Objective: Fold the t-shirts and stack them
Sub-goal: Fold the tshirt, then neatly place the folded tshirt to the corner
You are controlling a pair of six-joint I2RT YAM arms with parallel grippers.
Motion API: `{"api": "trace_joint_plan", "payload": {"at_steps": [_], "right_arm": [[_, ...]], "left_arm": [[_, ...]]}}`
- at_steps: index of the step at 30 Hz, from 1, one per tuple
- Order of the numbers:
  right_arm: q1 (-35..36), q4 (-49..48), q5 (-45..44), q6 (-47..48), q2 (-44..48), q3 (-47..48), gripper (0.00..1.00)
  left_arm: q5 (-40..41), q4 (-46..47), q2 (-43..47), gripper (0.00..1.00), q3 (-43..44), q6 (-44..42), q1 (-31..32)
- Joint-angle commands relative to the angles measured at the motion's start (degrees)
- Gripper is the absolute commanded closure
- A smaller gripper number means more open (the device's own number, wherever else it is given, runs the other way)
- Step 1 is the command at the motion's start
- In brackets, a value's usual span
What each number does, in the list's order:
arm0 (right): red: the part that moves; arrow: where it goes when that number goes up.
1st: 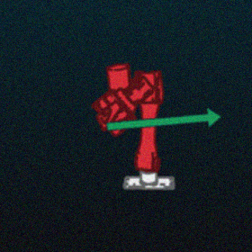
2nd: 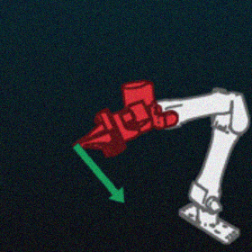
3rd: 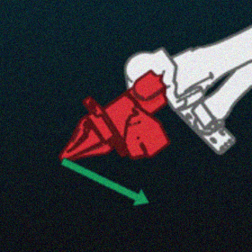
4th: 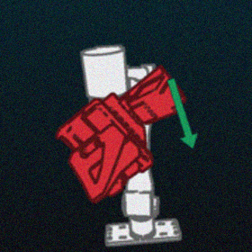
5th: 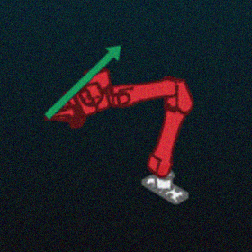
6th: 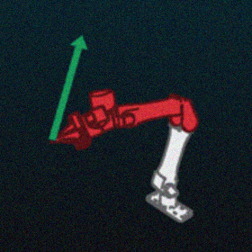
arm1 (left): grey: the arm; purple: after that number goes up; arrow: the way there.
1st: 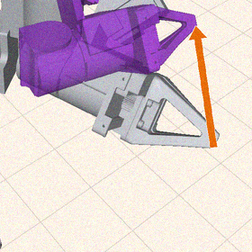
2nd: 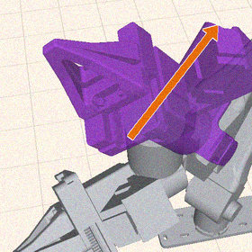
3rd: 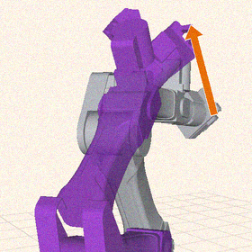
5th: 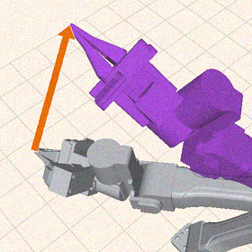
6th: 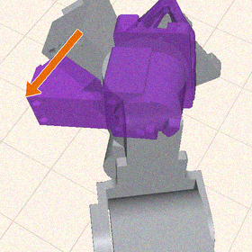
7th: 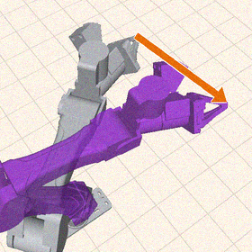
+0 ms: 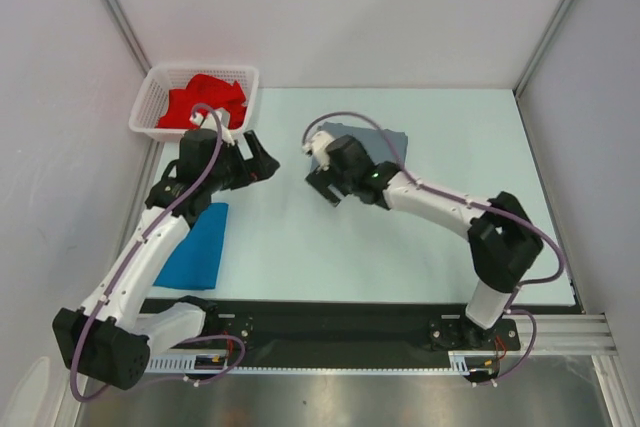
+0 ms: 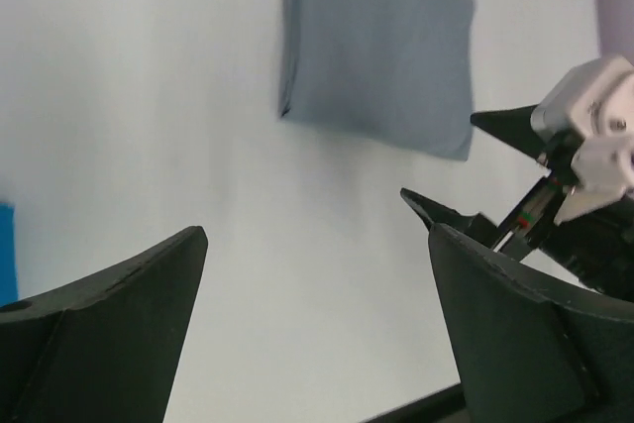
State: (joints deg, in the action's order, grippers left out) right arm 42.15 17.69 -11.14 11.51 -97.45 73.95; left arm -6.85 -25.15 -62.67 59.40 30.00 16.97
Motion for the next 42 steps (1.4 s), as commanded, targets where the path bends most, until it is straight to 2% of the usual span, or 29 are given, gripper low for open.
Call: {"api": "trace_joint_plan", "payload": {"at_steps": [1,4,7,12,16,20,26,29,33,34,35,40,41,42], "right_arm": [[5.7,-8.6,-10.5,15.6,-4.9,3.4,0.03],[8.1,-6.7,-13.2,18.3,-11.6,6.6,0.16],[9.4,-9.7,-15.5,22.1,-15.5,6.6,0.2],[9.8,-12.5,-14.5,23.3,-19.7,7.3,0.35],[10.1,-14.5,-14.6,23.6,-22.9,8.0,0.37],[10.3,-15.9,-14.2,24.6,-25.9,9.2,0.39],[9.9,-16.6,-14.2,26.2,-29.1,11.0,0.57],[9.3,-15.6,-13.8,25.9,-29.9,12.0,0.58],[8.3,-14.2,-10.0,26.9,-30.8,13.3,0.66],[7.8,-13.9,-9.7,26.8,-31.0,13.8,0.7],[7.5,-13.5,-9.4,26.6,-31.1,14.4,0.78],[6.5,-12.1,-6.8,26.6,-30.0,15.7,0.94],[6.2,-11.3,-5.9,26.5,-29.6,15.8,1.0],[6.1,-10.9,-4.6,26.3,-29.0,15.8,1.0]], "left_arm": [[2.5,-10.7,3.5,0.0,-1.9,4.0,-2.3],[8.7,-15.9,9.0,0.0,-2.6,6.8,-4.0],[11.2,-17.6,14.0,0.0,-3.3,8.1,-5.8],[15.0,-23.2,14.9,0.0,-2.7,9.9,-7.5],[19.4,-27.5,16.3,0.0,-3.1,12.6,-9.2],[19.4,-28.7,14.3,0.0,-2.5,11.7,-10.3],[16.1,-32.0,8.7,0.0,-0.8,11.5,-14.2],[12.7,-32.9,6.6,0.0,-0.6,11.8,-16.3],[10.1,-30.9,5.8,0.0,-1.9,12.6,-18.5],[9.3,-30.2,6.1,0.0,-2.3,12.9,-19.0],[8.4,-29.4,6.2,0.0,-2.8,13.2,-19.3],[1.6,-25.1,4.0,0.0,-5.6,13.9,-20.0],[0.3,-24.3,3.3,0.0,-6.1,13.9,-20.0],[-1.1,-21.5,2.7,0.0,-7.4,13.9,-20.1]]}}
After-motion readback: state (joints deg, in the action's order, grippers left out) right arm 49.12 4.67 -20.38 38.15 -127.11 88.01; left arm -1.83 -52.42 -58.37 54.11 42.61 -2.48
